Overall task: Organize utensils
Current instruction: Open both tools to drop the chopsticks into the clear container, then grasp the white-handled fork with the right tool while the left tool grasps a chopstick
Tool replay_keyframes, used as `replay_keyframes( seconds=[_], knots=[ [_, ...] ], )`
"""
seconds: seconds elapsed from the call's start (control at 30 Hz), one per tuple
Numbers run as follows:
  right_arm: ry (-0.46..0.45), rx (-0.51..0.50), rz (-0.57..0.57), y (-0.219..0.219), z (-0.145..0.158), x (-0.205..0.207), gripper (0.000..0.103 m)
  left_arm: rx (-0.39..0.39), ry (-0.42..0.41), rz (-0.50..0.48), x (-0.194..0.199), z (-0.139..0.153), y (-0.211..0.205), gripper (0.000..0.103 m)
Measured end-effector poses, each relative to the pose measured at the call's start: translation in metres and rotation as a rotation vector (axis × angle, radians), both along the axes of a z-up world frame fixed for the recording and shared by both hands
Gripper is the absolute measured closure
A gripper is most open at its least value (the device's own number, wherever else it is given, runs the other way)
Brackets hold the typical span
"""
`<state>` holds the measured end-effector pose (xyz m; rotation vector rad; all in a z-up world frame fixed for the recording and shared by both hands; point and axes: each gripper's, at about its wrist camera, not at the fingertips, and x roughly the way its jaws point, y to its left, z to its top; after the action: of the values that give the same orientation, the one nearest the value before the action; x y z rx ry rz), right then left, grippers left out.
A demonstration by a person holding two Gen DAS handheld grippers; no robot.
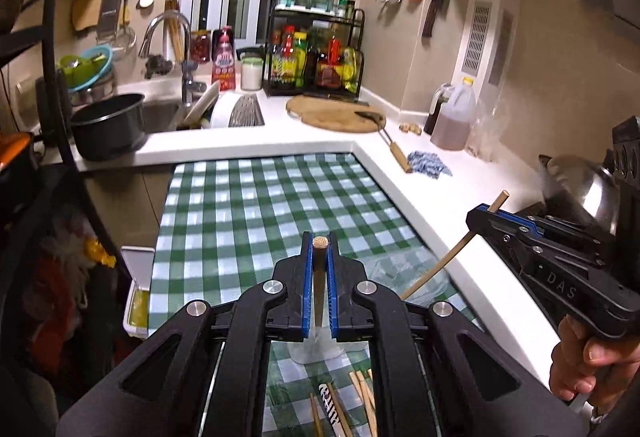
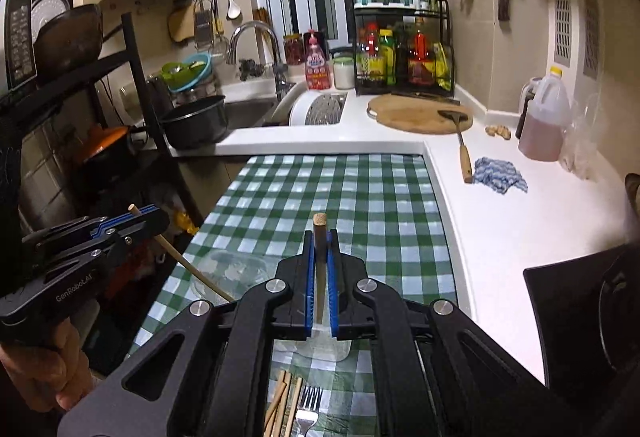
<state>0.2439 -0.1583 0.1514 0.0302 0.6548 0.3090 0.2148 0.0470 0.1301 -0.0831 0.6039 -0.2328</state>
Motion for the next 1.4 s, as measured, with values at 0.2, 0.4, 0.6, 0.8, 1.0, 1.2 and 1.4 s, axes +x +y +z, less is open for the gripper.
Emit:
replay_keyframes(
  seconds=[0.2, 0.4, 0.6, 0.8, 1.0, 1.2, 1.4],
  knots=[
    [0.026, -0.021, -0.022, -0.001, -0.014, 0.003, 0.094, 0.005, 0.022, 0.007, 0.002, -0.007, 0.000, 0.096],
    [-0.006, -0.058, -0.055, -0.001, -0.003, -0.008, 0.055, -0.005, -0.057, 0.043, -0.017, 0.018, 0.006, 0.063],
    [-0.111, -0.090, -0.104, -0.009, 0.027, -0.041, 0.054, 0.002, -0.170, 0.082, -0.054, 0.048, 0.010, 0.048],
    [-0.239, -0.067, -0.153, -0.028, 0.054, -0.092, 0.049, 0.016, -0.268, 0.079, -0.105, 0.064, 0.007, 0.047],
    [-0.270, -0.012, -0.166, -0.049, 0.056, -0.138, 0.042, 0.015, -0.272, 0.075, -0.143, 0.047, 0.006, 0.047],
    [-0.237, -0.016, -0.126, -0.053, 0.029, -0.170, 0.042, -0.006, -0.246, 0.068, -0.172, 0.018, 0.010, 0.047],
    [-0.155, -0.010, -0.112, -0.056, -0.019, -0.193, 0.042, -0.010, -0.199, 0.078, -0.193, -0.023, 0.023, 0.047]
  ],
)
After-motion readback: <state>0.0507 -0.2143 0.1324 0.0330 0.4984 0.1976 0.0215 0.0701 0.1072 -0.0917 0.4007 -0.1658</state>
